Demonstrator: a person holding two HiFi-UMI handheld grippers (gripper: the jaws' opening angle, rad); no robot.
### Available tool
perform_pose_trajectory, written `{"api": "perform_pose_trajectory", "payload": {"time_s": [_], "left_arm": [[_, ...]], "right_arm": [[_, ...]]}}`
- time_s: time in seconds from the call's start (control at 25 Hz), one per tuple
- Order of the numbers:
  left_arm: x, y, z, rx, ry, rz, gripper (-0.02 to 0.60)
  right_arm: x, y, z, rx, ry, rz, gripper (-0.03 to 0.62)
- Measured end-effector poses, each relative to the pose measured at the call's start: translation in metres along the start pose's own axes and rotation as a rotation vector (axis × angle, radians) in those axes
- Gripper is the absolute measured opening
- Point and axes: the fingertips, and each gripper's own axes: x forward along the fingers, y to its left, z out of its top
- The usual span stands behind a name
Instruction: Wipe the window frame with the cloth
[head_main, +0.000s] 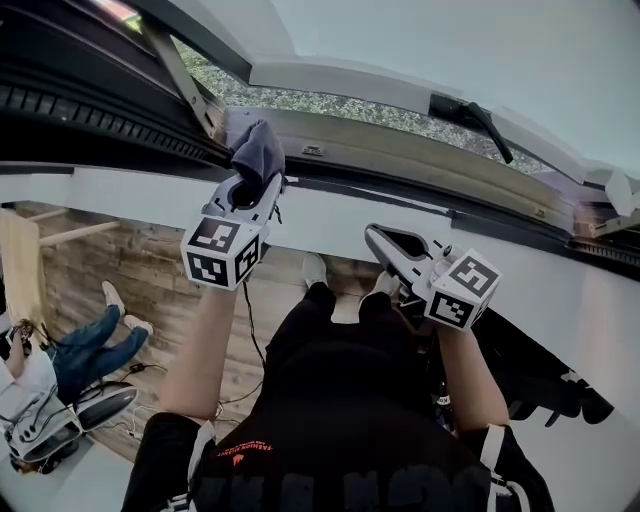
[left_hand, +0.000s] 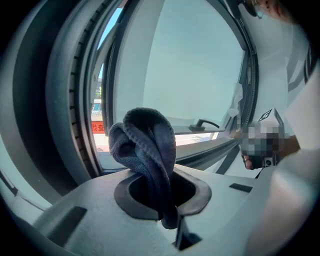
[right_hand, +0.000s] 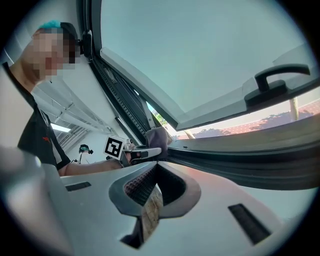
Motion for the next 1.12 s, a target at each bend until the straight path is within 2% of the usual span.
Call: {"api": "perform_pose_trajectory", "payload": {"time_s": [0.24,0.44,0.64,1.12], "left_arm": [[-0.007,0.031,-0.008,-0.006,0.014,0.053,0.054],[-0.004,0.037,-0.015,-0.009,0.030,0.057,0.054],[0.012,0.026,-0.024,-0.012,0.035,0.025,0.054],[0.029,-0.018,-0.013,0.030,0.066,-0.039,0.054]], "right_arm": [[0.016,0.002,0.001,-0.004,0.017,0.006,0.005],[0.023,0.002,0.000,-0.007,0.028,0.007,0.005],[0.020,-0.006,-0.005,-0.009,0.031,-0.009,0.005],[-0.009,-0.015,0.000,0.009,-0.014,-0.029,0.005]]}}
